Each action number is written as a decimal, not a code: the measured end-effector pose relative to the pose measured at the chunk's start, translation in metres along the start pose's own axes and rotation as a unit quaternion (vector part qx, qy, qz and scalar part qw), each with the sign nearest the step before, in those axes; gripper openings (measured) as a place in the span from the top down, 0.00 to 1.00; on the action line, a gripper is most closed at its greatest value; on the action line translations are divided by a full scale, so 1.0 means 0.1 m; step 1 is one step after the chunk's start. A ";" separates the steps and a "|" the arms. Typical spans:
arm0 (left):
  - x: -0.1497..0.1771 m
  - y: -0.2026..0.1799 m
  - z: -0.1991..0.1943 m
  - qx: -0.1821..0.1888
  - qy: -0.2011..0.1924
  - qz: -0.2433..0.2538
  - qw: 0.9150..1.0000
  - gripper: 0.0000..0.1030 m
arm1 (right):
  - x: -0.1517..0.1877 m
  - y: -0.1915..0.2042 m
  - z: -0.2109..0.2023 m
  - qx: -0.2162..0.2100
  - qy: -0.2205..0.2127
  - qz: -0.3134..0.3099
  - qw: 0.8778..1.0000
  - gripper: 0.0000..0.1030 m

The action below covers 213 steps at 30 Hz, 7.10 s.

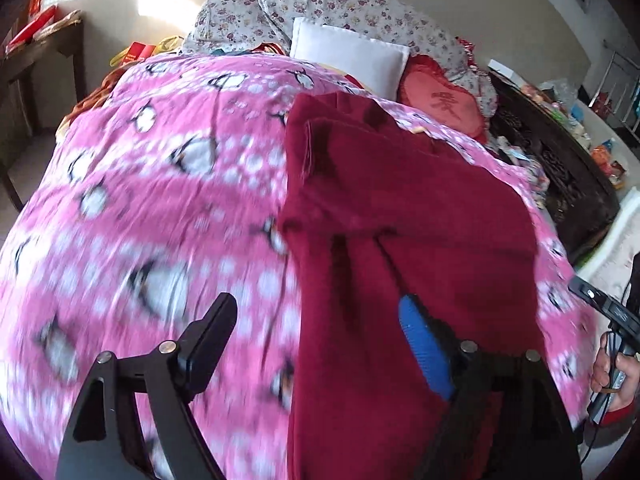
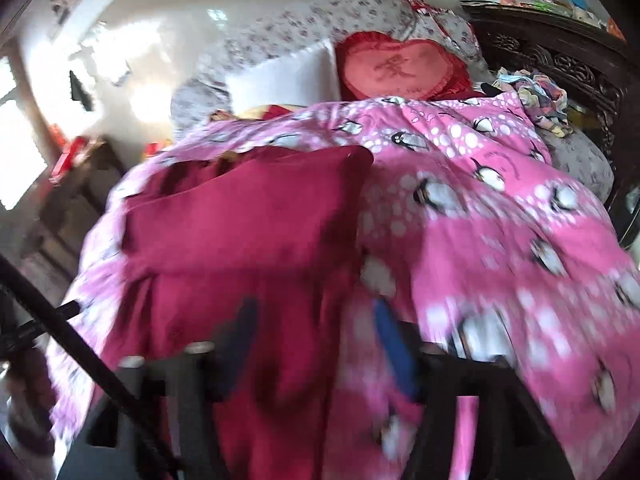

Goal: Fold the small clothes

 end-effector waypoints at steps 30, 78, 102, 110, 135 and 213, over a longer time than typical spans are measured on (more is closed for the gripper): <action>1.38 0.10 0.08 -0.049 0.101 -0.028 0.993 0.14 | 1.78 0.21 -0.05 -0.158 0.106 0.005 0.982 0.21; 1.59 -0.27 0.14 -0.019 0.096 0.027 0.995 0.79 | 1.97 0.18 -0.18 -0.207 0.082 -0.018 0.975 0.90; -1.11 -0.23 -0.28 0.026 -0.023 -0.018 0.999 0.93 | -0.60 0.28 -0.39 -0.226 -0.077 -0.014 0.971 0.90; -2.08 -0.28 0.54 -0.020 0.000 -0.029 0.999 0.92 | -1.55 -0.05 0.47 -0.181 -0.046 0.047 0.981 0.88; -2.07 -0.48 0.87 -0.095 -0.010 0.025 0.995 0.23 | -1.68 0.39 0.93 -0.005 -0.048 -0.029 0.998 0.59; -0.56 0.31 0.82 0.033 0.026 -0.004 0.999 0.41 | -1.88 2.73 1.89 0.031 -0.002 -0.160 0.987 0.69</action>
Point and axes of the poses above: each gripper's, at about its wrist camera, not at the fingertips, and z roughly the way its jaws point, y to its left, x to its underside, the point moved 4 cm from there along z, roughly the way its jaws point, and after that the axes turned 14 degrees about y, right-handed, at the moved point
